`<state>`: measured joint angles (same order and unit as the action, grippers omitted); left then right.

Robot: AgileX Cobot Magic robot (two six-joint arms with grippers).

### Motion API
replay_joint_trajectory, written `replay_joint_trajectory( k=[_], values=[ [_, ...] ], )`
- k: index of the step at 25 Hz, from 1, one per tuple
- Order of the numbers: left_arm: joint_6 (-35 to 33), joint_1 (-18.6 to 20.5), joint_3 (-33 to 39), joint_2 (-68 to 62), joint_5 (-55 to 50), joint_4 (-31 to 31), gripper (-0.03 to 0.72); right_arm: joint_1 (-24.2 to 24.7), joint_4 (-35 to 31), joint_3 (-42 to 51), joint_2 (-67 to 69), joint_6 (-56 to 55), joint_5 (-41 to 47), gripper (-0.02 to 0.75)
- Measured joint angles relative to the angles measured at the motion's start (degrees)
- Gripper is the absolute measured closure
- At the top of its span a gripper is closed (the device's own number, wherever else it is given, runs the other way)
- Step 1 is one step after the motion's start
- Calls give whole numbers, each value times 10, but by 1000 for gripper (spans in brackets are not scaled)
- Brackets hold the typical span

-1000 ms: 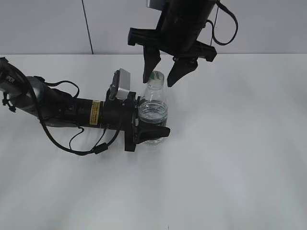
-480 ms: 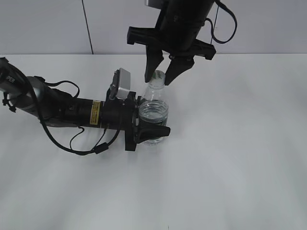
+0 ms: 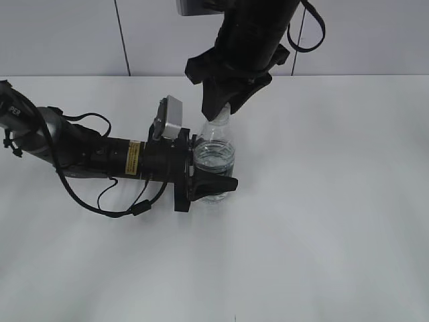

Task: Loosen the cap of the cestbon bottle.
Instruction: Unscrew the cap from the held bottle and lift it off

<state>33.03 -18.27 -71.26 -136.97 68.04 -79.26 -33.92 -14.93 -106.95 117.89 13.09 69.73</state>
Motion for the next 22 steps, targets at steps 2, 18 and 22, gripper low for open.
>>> replay_joint_trajectory(
  k=[2, 18, 22],
  values=[
    [-1, 0, 0, 0, 0, -1, 276, 0, 0, 0, 0, 51, 0, 435],
    [-2, 0, 0, 0, 0, -2, 276, 0, 2, -3, 0, 386, 0, 438],
    [-2, 0, 0, 0, 0, -4, 276, 0, 2, -3, 0, 418, 0, 440]
  ],
)
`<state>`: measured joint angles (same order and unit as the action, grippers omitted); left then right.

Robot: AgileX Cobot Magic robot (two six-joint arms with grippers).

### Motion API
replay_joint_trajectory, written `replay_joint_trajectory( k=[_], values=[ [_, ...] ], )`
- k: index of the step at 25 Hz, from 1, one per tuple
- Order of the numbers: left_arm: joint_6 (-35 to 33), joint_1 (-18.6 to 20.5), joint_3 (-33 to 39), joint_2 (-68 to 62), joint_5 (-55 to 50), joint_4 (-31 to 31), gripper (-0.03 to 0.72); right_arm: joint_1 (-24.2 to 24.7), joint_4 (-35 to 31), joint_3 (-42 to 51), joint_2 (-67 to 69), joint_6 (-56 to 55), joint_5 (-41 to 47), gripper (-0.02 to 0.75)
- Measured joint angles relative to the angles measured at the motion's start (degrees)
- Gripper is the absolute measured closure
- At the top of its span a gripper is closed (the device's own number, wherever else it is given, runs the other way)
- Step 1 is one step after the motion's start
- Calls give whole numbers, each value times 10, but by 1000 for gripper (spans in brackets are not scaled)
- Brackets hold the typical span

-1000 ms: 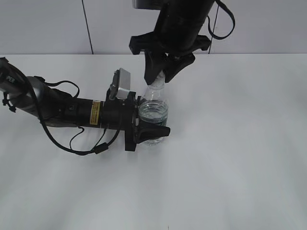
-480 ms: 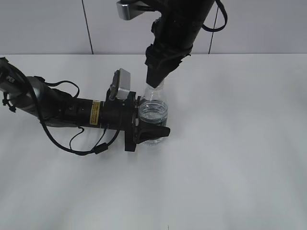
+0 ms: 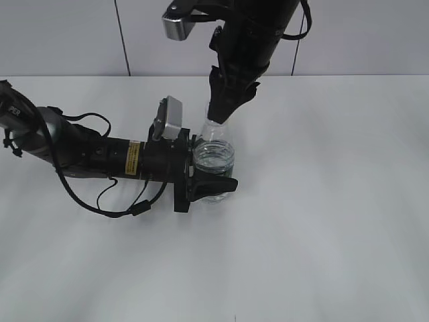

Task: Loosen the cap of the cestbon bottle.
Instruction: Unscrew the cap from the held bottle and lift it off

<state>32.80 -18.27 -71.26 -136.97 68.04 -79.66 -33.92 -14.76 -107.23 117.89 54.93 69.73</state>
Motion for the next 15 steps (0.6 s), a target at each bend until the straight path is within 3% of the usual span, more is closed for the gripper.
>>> replay_joint_trajectory(
  k=[15],
  values=[
    [0, 0, 0, 0, 1, -2, 276, 0, 0, -1, 0, 45, 1, 441]
  ],
)
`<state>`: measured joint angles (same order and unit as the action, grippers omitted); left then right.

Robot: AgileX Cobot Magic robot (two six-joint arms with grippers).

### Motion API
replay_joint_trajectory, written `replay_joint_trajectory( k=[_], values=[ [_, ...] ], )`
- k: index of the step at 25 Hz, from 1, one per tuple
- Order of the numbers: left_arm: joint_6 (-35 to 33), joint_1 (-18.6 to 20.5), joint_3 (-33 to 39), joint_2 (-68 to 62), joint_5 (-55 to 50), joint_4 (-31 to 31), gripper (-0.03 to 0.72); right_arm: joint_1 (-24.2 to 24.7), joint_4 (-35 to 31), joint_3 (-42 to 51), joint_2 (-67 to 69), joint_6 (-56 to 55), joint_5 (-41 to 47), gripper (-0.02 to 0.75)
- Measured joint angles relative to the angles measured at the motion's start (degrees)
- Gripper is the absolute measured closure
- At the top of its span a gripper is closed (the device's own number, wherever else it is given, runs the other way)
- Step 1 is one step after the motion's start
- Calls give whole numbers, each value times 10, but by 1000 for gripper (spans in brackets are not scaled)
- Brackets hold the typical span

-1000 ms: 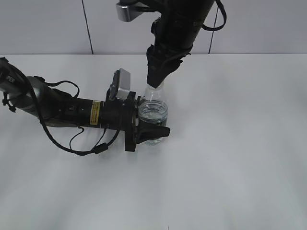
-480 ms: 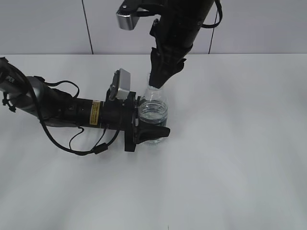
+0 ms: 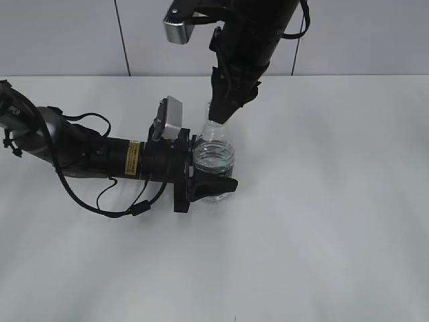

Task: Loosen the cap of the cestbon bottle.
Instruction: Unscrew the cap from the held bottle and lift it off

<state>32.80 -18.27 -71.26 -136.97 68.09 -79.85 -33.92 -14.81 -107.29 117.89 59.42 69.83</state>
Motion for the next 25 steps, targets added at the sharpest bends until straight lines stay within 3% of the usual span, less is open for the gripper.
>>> replay_joint_trajectory(
  k=[14, 25],
  values=[
    [2, 0, 0, 0, 4, -5, 276, 0, 0, 0, -2, 2, 2, 413],
    [2, 0, 0, 0, 6, -11, 276, 0, -21, 0, -4, 3, 2, 236]
  ],
)
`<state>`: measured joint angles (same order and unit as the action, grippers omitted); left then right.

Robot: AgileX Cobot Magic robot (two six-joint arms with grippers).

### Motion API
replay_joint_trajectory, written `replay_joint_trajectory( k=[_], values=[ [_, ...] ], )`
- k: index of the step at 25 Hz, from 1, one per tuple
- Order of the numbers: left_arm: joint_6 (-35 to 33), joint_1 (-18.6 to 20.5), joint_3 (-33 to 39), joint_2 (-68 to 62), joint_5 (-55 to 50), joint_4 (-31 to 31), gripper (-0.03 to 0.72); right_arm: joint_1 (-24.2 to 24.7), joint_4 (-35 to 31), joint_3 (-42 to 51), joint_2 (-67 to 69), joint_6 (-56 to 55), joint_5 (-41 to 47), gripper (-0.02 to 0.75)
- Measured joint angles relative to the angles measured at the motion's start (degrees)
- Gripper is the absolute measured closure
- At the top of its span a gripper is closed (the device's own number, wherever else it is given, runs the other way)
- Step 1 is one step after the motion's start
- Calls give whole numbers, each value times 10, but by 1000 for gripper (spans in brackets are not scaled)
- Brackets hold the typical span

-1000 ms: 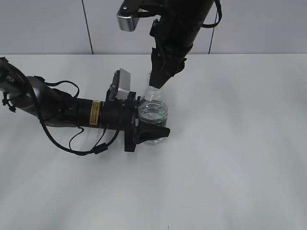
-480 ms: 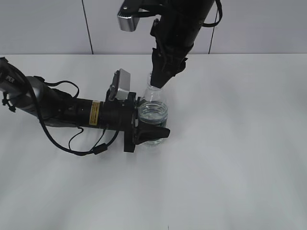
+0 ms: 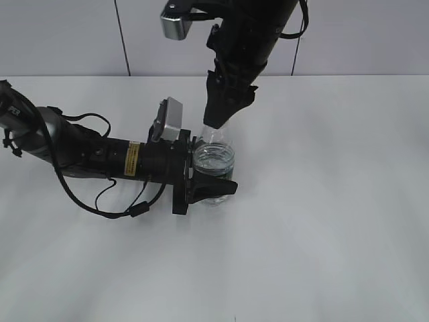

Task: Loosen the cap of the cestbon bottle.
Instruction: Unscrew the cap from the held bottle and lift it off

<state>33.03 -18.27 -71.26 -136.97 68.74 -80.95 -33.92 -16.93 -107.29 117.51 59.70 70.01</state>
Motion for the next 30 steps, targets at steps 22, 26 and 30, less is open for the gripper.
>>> replay_joint_trajectory(
  k=[22, 26, 30],
  values=[
    [0, 0, 0, 0, 2, -2, 276, 0, 51, -80, -4, -584, 1, 225],
    [0, 0, 0, 0, 2, -3, 276, 0, 49, -77, -4, -645, 1, 225],
    [0, 0, 0, 0, 2, -3, 276, 0, 30, -63, -4, -660, 1, 225]
  ],
)
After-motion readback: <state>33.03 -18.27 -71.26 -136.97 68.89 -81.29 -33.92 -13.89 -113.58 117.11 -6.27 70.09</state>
